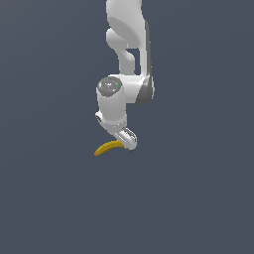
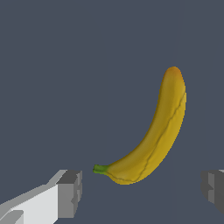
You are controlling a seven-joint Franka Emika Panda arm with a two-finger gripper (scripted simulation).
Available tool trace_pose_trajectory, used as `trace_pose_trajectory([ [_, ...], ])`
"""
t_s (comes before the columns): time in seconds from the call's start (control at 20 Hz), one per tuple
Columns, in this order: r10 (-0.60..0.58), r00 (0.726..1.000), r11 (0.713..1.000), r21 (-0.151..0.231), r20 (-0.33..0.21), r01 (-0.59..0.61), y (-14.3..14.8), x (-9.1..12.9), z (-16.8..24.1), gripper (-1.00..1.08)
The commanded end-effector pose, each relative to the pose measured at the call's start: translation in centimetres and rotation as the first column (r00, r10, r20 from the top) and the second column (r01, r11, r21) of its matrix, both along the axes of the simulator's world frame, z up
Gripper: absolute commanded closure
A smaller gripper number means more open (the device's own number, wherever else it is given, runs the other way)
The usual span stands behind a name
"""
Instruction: Pick up the object and move it to a goal position.
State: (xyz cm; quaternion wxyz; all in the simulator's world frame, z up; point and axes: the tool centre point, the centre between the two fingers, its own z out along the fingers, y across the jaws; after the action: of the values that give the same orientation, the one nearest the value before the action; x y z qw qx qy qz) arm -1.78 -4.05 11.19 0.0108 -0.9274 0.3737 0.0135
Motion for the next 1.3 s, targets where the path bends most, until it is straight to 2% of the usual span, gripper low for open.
trace_pose_trajectory([
  [0.0, -0.079, 0.997, 0.997, -0.003, 0.000, 0.079, -0.3, -0.1, -0.6, -0.92],
  [0.3, -0.260, 0.966, 0.966, -0.012, 0.001, 0.260, -1.2, -0.5, -1.9, -0.92],
  [0.65, -0.445, 0.896, 0.895, -0.022, 0.007, 0.445, -2.2, -1.0, -3.2, -0.92],
  [0.95, -0.542, 0.840, 0.840, -0.027, 0.013, 0.542, -2.8, -1.3, -3.9, -0.92],
  [1.25, -0.589, 0.808, 0.808, -0.030, 0.017, 0.589, -3.1, -1.4, -4.3, -0.92],
])
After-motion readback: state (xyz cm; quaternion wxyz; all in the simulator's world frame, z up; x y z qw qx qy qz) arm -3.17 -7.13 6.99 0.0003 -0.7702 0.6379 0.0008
